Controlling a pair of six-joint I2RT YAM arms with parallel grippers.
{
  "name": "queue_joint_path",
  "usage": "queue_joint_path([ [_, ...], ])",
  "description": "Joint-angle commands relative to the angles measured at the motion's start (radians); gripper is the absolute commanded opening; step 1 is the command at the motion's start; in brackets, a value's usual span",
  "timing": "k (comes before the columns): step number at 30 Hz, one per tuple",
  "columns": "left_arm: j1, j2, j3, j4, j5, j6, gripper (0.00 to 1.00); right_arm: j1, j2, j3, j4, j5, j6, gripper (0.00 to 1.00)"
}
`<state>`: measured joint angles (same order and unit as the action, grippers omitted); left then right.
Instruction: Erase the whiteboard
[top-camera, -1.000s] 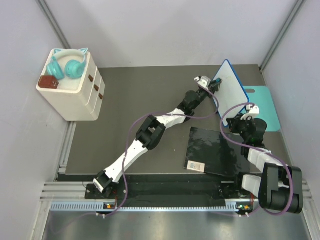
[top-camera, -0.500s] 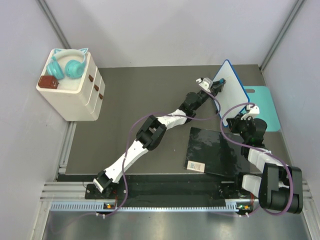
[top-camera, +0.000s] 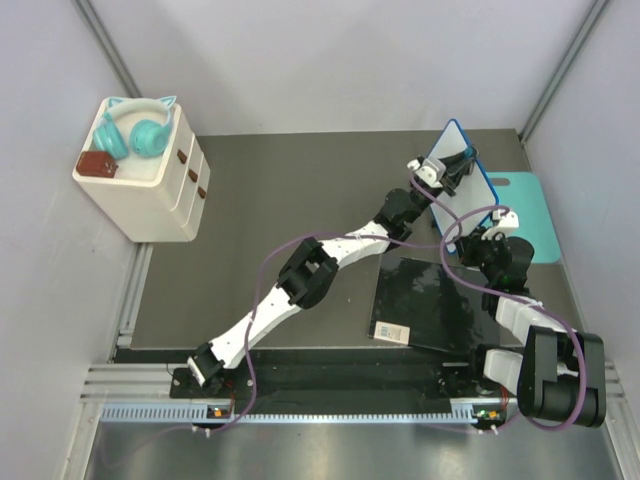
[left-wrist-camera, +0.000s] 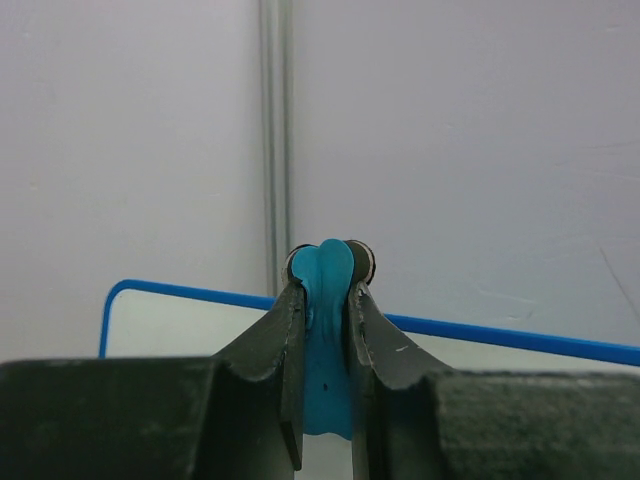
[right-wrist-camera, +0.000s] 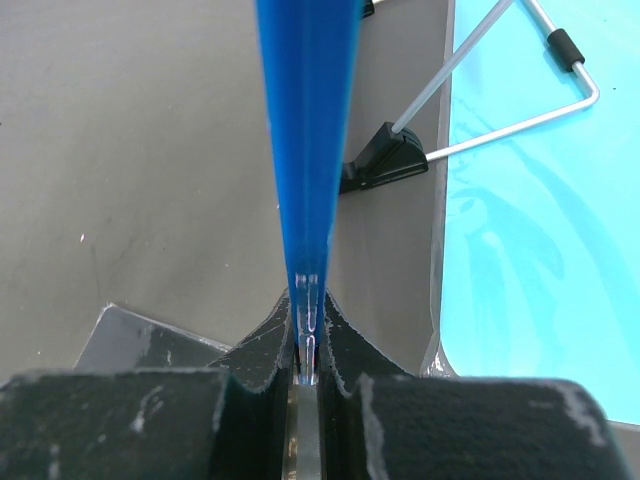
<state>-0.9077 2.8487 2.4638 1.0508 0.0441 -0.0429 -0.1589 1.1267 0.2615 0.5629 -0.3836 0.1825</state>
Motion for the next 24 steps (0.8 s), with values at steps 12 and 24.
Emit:
queue_joint_path([
  [12,0.112,0.038,0.087,0.009,-0.148,-0.075,0.0,0.018,-0.001,0.015,0.005,-0.043,-0.025,0.0],
  [24,0.124,-0.247,-0.524,0.27,-0.067,-0.005,0.0,0.016,0.053,0.059,-0.023,-0.072,-0.034,0.0],
])
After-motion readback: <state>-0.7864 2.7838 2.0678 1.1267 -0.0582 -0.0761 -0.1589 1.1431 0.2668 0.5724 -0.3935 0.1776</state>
